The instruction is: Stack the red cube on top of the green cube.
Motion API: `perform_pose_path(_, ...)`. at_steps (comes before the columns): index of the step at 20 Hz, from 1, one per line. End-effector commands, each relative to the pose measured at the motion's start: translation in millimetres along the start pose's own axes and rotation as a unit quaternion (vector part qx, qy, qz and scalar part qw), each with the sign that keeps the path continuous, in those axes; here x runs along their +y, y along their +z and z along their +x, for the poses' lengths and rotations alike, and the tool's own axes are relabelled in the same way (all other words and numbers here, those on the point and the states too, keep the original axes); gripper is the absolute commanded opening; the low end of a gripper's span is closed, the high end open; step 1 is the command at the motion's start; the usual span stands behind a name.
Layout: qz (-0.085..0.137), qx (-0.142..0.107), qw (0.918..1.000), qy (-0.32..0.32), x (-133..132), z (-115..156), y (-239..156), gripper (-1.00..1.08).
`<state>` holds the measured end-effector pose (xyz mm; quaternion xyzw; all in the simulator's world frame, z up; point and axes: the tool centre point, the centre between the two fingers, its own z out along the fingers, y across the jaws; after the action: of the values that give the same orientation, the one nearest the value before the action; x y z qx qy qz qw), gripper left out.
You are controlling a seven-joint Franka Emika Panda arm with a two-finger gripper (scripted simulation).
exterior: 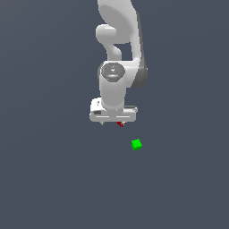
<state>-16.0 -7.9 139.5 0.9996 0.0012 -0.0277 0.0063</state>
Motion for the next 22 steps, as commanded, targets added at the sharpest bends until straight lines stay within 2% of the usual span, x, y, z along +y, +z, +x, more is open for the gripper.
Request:
perform_pose_path(1,0.0,0.0,1.0,0.0,0,0,0,1.0)
perform_pose_path(7,0.001,0.001,0.9999,0.013,-1,-4,3,1.0)
perform_pose_path(14,0.003,0.004,0.9983,0.058,-4,-19,13,1.0)
perform_pose_path(22,0.007,0.011,0.9892,0.146,-15,-45,32,1.0)
